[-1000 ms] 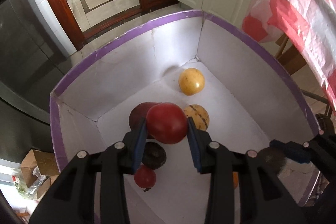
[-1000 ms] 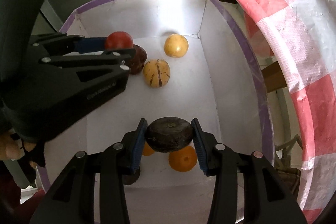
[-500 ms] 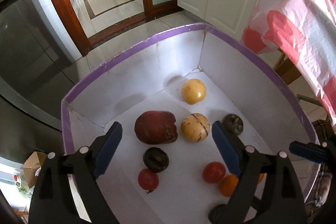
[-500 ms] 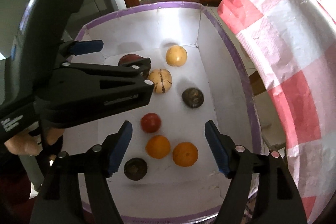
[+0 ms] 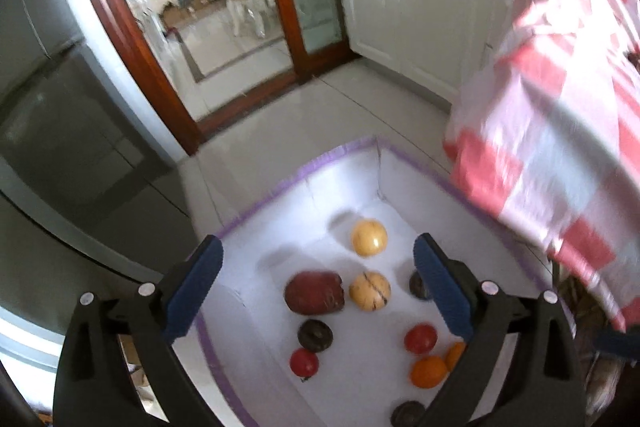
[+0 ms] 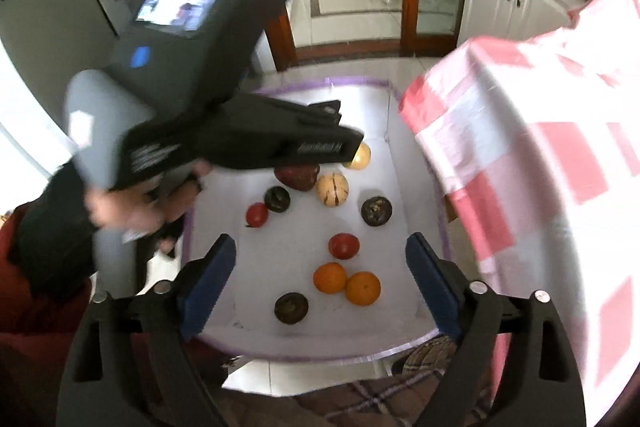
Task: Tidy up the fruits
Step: 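Move both open tools back to the fruits on the table, then grasp the orange with the right tool while the left tool grasps the dark round fruit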
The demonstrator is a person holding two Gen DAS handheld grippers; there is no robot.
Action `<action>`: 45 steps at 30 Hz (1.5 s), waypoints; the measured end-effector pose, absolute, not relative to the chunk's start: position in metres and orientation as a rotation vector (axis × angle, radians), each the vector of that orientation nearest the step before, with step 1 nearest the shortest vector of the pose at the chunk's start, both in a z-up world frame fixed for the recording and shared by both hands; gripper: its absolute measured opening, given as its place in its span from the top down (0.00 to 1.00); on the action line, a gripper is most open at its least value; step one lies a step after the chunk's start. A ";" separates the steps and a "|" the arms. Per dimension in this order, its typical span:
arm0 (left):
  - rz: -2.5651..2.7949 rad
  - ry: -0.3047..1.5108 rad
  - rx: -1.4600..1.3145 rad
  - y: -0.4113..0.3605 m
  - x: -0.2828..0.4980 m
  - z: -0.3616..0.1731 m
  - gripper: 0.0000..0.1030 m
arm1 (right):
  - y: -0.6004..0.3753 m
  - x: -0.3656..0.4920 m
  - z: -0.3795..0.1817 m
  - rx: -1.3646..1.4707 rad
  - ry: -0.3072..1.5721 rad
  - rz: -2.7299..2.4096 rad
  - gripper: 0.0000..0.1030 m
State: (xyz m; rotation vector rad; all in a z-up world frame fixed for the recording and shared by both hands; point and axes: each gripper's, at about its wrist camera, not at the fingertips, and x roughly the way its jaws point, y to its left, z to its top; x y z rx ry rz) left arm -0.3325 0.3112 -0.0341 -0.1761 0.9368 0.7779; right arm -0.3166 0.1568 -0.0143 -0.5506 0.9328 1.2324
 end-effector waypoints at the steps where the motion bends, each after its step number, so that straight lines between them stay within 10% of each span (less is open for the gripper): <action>1: 0.793 0.926 -0.148 0.308 -0.327 -0.025 0.06 | 0.145 -0.313 -0.001 -0.526 0.904 1.238 0.15; 12: 0.410 0.761 -0.083 0.182 -0.195 0.077 0.02 | -0.019 -0.202 0.088 -0.175 0.679 0.873 0.15; 25: 0.035 0.742 -0.181 0.019 0.032 0.030 0.02 | -0.202 -0.012 0.043 0.195 0.794 0.286 0.15; 45: -0.024 0.746 -0.360 0.028 0.063 0.019 0.02 | -0.179 0.207 0.013 0.054 0.898 0.211 0.15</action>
